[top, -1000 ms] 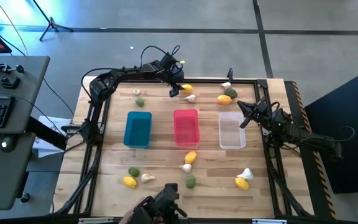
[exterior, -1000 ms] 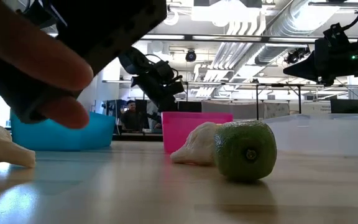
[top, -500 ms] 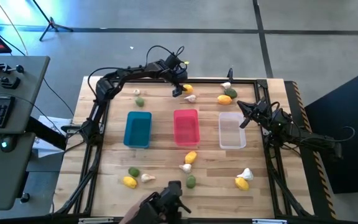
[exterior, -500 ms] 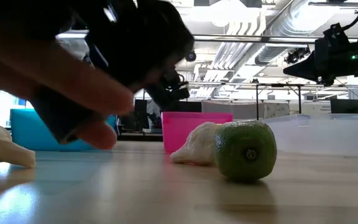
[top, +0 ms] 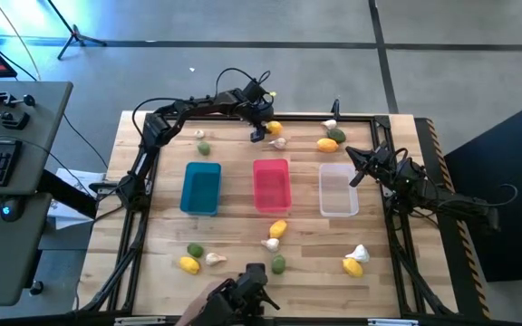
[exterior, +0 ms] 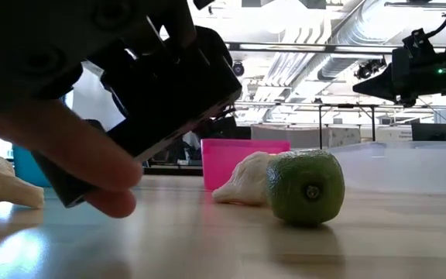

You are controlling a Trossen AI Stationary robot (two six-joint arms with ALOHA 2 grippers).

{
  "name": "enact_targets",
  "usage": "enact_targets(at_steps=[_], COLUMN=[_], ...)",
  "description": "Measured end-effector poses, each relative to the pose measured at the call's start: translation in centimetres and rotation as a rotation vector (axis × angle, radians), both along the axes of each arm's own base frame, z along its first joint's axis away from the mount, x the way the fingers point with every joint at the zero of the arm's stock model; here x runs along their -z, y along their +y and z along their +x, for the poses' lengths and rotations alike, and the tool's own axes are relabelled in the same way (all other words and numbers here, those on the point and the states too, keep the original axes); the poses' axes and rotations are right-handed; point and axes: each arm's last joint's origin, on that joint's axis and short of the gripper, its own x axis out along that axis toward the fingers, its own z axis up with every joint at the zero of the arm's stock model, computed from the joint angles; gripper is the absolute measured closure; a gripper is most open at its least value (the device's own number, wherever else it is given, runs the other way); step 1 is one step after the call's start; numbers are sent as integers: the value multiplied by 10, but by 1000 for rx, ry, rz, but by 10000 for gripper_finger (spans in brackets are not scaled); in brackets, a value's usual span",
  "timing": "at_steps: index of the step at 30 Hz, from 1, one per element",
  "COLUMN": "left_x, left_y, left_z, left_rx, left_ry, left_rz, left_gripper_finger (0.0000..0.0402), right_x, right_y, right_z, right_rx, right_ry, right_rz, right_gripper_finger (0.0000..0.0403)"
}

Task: Sort produce into baskets
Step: Put the top left yellow lemon into the blue bin

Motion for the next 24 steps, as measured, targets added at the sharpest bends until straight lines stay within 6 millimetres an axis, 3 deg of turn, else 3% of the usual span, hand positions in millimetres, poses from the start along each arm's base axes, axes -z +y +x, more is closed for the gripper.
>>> enact_targets(at_steps=[6, 10, 18, 24], left_x=[-1, -12, -75, -140], left_y=[0, 1, -11, -52], left_z=[0, -4, -15, -34], left_rx=[-7, -45, -170, -237], left_ry=[4, -3, -77, -51], left_rz=[4, -10, -56, -99], left_gripper_finger=[266, 297, 298, 300], right_x=[0, 0, 0, 0], right_y=[0, 0, 0, 0], right_z=[0, 0, 0, 0], right_rx=[0, 0, 0, 0], right_ry=[0, 0, 0, 0], right_rz=[0, 0, 0, 0], right_gripper_finger=[402, 402, 402, 402])
